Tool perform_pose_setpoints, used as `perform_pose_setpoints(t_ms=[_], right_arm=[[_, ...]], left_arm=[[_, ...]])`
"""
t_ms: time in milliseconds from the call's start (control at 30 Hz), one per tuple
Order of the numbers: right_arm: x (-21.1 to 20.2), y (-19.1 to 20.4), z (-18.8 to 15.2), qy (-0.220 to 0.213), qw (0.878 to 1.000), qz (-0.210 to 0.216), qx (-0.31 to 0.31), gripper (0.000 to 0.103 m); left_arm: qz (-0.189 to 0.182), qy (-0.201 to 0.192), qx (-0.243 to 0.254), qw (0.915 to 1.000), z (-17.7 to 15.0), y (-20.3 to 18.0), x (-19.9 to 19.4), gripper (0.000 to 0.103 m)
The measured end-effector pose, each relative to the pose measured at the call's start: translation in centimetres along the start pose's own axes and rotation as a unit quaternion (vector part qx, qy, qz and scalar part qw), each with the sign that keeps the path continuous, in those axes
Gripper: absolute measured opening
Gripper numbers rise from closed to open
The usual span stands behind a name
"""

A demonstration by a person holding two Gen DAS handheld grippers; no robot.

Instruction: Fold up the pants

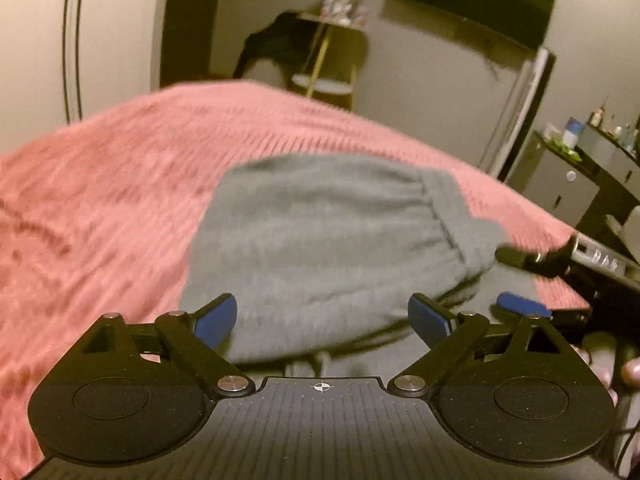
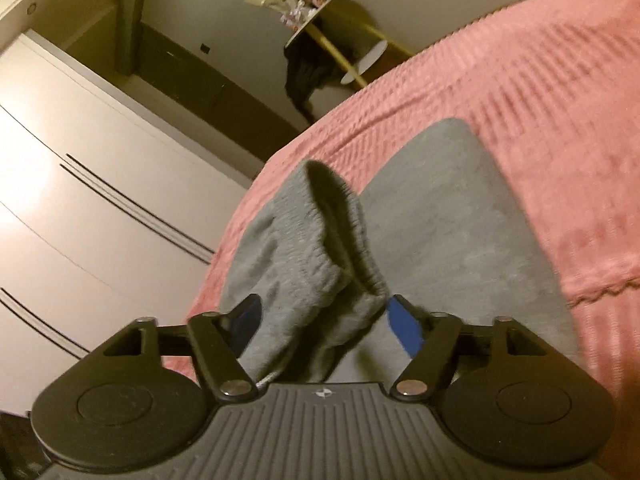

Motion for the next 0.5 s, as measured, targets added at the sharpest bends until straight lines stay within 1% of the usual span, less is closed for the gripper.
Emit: perform_pose_setpoints(t_ms=[33, 67, 100, 133, 167, 233, 300, 333, 367, 400, 433, 500], right_arm=[[0.5, 0.1, -0.1, 0.005, 1.000, -0.004, 0.000, 0.090], [1.0, 0.2, -0.2, 0.009, 1.000, -0.011, 0.001, 0.092], [1.5, 0.4, -0.3, 0.012, 1.000, -0.016, 0.000, 0.094], [2.0, 0.5, -0.3, 0.015, 1.000, -0.019, 0.000, 0.095], [2.2, 0.6, -0.4, 0.016, 1.000, -0.020, 0.002, 0.095], [3.0, 0.8, -0.4, 0.021, 1.000, -0.012, 0.008, 0.095], [3.5, 1.1, -0.5, 0.026, 1.000, -0.008, 0.015, 0.093], [3.8, 1.1, -0.5, 0.025, 0.999, -0.012, 0.017, 0.087], [4.1, 1.0, -0.5, 0.023, 0.999, -0.020, 0.015, 0.081], [4.2, 0.9, -0.5, 0.022, 0.999, -0.032, 0.013, 0.064], [4.4, 0.5, -0.4, 0.025, 0.999, -0.045, 0.017, 0.055], [4.3, -0.2, -0.3, 0.039, 0.997, -0.039, 0.054, 0.054]], left_arm=[[-0.016, 0.002, -0.009, 0.9998, -0.1, 0.1, 0.1, 0.096], [-0.024, 0.002, -0.011, 0.9996, -0.1, 0.1, 0.2, 0.096], [-0.024, 0.006, -0.010, 0.9996, 0.0, 0.1, 0.4, 0.096], [-0.023, 0.016, -0.010, 0.9995, 0.0, 0.1, 0.9, 0.096], [-0.030, 0.025, -0.012, 0.9992, -0.1, 0.2, 1.1, 0.096], [-0.042, 0.041, -0.010, 0.9983, -0.6, -0.4, 1.1, 0.096], [-0.038, 0.052, -0.009, 0.9979, -1.1, -0.1, 1.5, 0.096], [-0.037, 0.060, -0.017, 0.9974, -1.3, 0.1, 1.8, 0.096], [-0.036, 0.068, -0.025, 0.9967, -1.5, 0.1, 2.2, 0.092], [-0.034, 0.077, -0.036, 0.9958, -1.8, 0.5, 2.5, 0.087], [-0.034, 0.086, -0.047, 0.9945, -2.0, 0.8, 2.9, 0.085], [-0.037, 0.096, -0.067, 0.9924, -2.2, 1.4, 3.1, 0.081]])
Point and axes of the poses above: each gripper's, at about its wrist camera, not at the fingertips, and x roughly the way its jaws point, y to its left, z to its top, the point moved 5 cm from there along x, roughly the way its jaws point, and after that the axes turned 15 degrees about x, right-handed, at the moved point
